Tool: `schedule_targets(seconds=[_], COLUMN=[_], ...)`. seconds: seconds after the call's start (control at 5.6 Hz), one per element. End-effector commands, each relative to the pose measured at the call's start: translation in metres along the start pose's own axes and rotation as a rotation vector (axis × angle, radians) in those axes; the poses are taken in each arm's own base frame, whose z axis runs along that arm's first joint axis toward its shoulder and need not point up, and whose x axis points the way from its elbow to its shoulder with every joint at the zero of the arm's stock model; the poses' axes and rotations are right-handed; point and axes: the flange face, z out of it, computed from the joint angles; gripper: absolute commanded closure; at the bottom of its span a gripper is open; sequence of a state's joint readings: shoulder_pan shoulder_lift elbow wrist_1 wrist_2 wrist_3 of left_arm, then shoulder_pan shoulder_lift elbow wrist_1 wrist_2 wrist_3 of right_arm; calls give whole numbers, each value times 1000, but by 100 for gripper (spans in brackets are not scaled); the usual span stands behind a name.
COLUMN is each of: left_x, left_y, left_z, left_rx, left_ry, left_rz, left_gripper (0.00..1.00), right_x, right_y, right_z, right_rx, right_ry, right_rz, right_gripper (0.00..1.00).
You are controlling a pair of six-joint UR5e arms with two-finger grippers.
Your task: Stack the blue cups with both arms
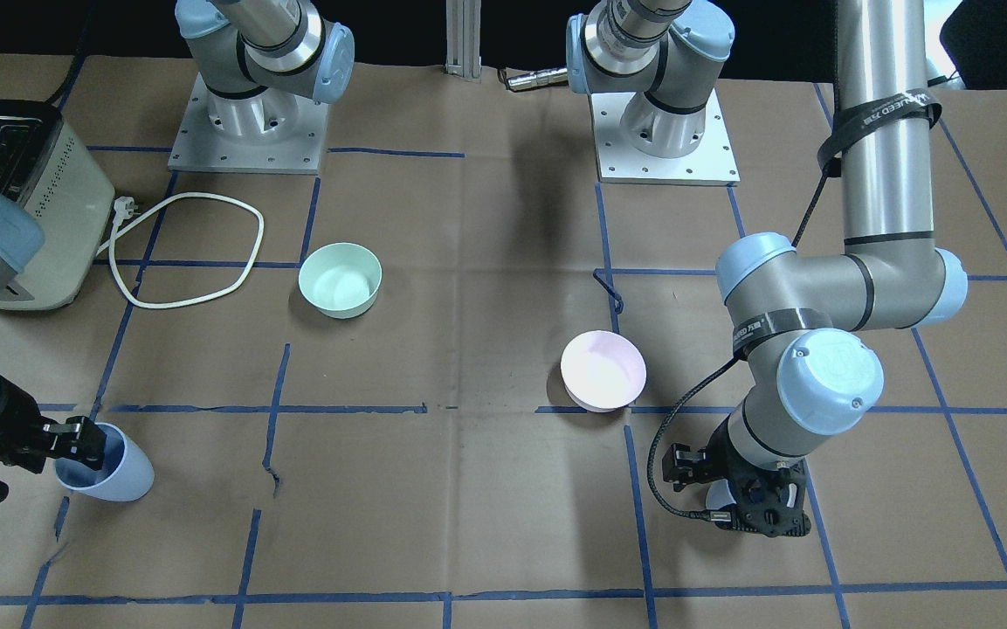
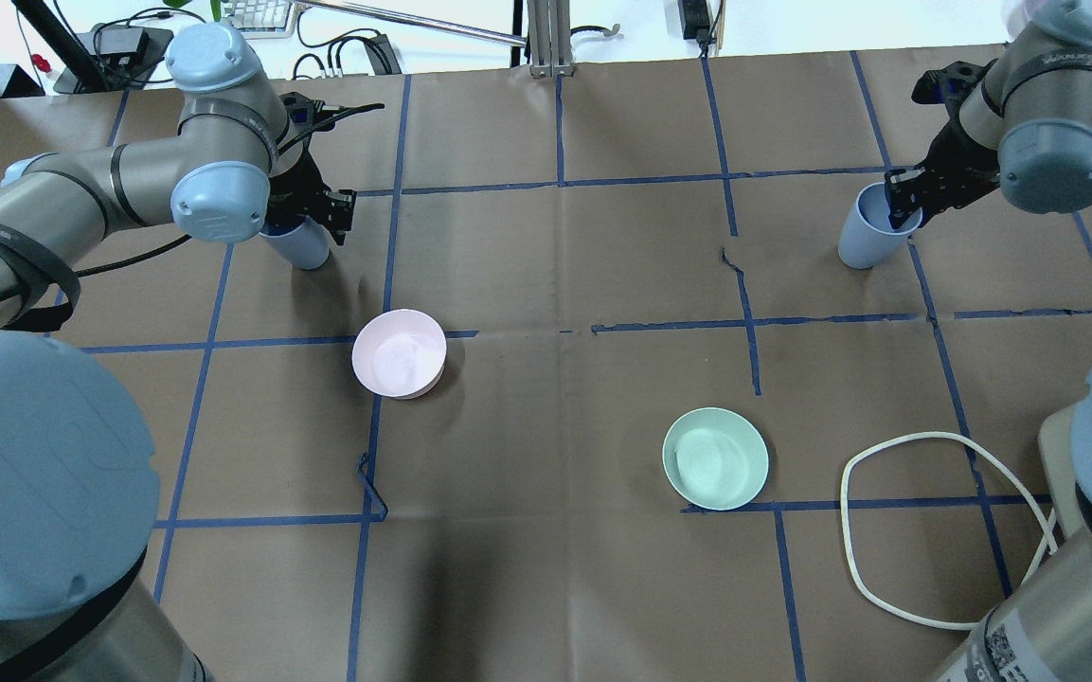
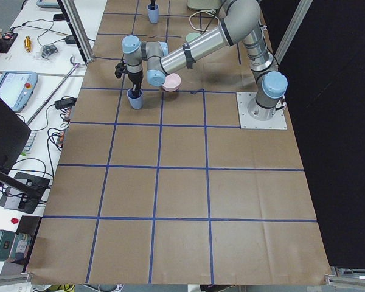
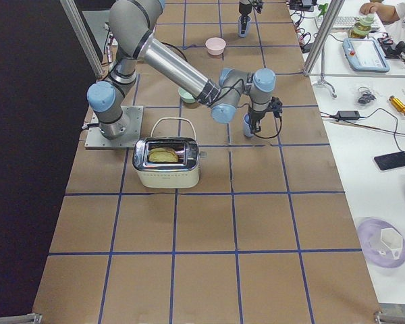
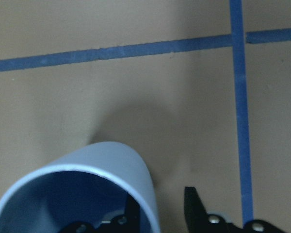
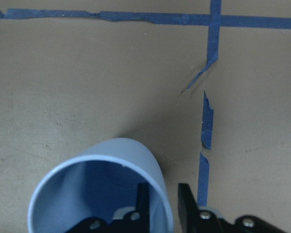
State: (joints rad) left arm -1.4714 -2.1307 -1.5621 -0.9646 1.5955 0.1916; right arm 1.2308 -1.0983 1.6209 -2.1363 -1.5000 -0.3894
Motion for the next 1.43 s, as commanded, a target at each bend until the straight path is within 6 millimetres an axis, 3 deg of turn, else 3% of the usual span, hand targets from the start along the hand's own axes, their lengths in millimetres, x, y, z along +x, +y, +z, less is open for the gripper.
schedule_targets(seconds=[0.0, 0.18, 0.36, 0.54, 0.71, 0.89, 1.07, 1.25], left_x=[2, 42, 98, 149, 205, 259, 297, 306], left_y=[-7, -13, -24, -33, -35, -24, -7, 0], left_z=[-17, -32, -52, -74, -82, -68, -65, -50], left_rx=[16, 42, 81, 97, 122, 99, 84, 55], left_ry=[-61, -82, -76, -49, 7, 72, 74, 65], left_rz=[3, 42, 26, -36, -117, -107, -49, -19], left_gripper=[90, 90, 90, 90, 90, 90, 90, 90], right_x=[-19, -39, -46, -51, -61, -62, -62, -62], right_y=[-10, -8, 1, 19, 41, 42, 42, 43], right_z=[-39, -90, -150, -192, -222, -220, -216, -207], right_rx=[45, 8, -29, -74, -82, -87, -92, -100], right_ry=[21, 20, 11, 37, 34, 27, 19, 13], right_rz=[-21, -37, -34, -33, -8, -7, -7, -6], right_gripper=[92, 92, 92, 92, 92, 92, 92, 92])
